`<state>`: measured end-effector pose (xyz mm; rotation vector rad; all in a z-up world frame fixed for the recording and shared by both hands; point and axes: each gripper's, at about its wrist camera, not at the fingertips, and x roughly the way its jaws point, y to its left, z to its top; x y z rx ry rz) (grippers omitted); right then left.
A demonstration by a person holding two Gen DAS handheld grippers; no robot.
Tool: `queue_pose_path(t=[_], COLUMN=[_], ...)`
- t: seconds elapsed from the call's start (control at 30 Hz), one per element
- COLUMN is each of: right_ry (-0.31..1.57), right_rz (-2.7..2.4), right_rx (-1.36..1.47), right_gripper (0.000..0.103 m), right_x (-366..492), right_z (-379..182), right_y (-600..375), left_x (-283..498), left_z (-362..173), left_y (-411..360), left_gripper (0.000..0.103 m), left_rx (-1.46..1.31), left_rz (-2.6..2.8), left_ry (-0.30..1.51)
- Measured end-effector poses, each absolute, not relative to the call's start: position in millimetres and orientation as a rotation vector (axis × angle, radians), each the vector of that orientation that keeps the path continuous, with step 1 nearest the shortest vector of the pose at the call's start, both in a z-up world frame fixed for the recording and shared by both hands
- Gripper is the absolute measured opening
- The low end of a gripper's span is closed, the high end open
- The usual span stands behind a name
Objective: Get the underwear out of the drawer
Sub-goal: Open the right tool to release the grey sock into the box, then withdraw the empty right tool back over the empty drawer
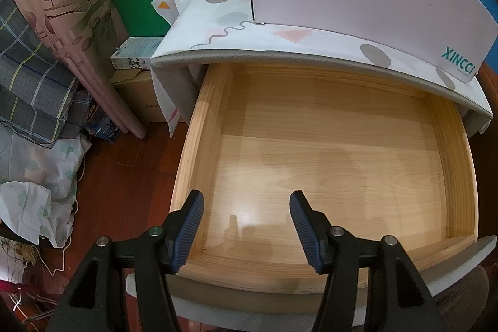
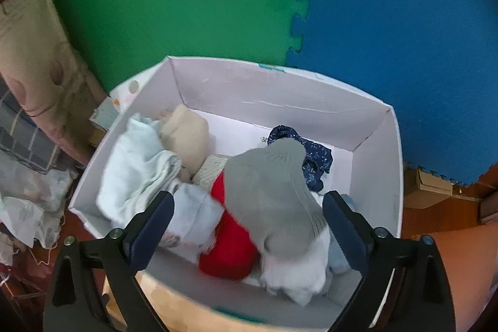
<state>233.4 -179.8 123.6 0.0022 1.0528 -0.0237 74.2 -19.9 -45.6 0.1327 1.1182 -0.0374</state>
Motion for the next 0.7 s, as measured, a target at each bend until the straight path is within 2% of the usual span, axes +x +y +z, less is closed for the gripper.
queue_pose_path(t=[0.2, 0.37, 0.53, 0.7], right_ry=[0.989, 0.958, 0.964, 1.016], right_rz=[0.002, 0.003, -0.056, -0.127], right_rx=[-0.003, 0.012, 0.016, 0.082], right_gripper=[0.102, 0.102, 0.102, 0.102], right_x=[175, 109, 52, 10], right_z=[156, 158, 118, 51], right_y=[-181, -186, -191, -201], left_x=[71, 61, 44, 27], left_z=[-42, -36, -34, -30], left_y=[-23, -26, -30, -37], left_gripper=[0.059, 0.059, 0.059, 0.059], left_rx=[0.132, 0.137, 0.134, 0.153], left_rz=[-0.046, -0.055, -0.087, -0.101], left_ry=[1.103, 1.073, 1.060, 1.026])
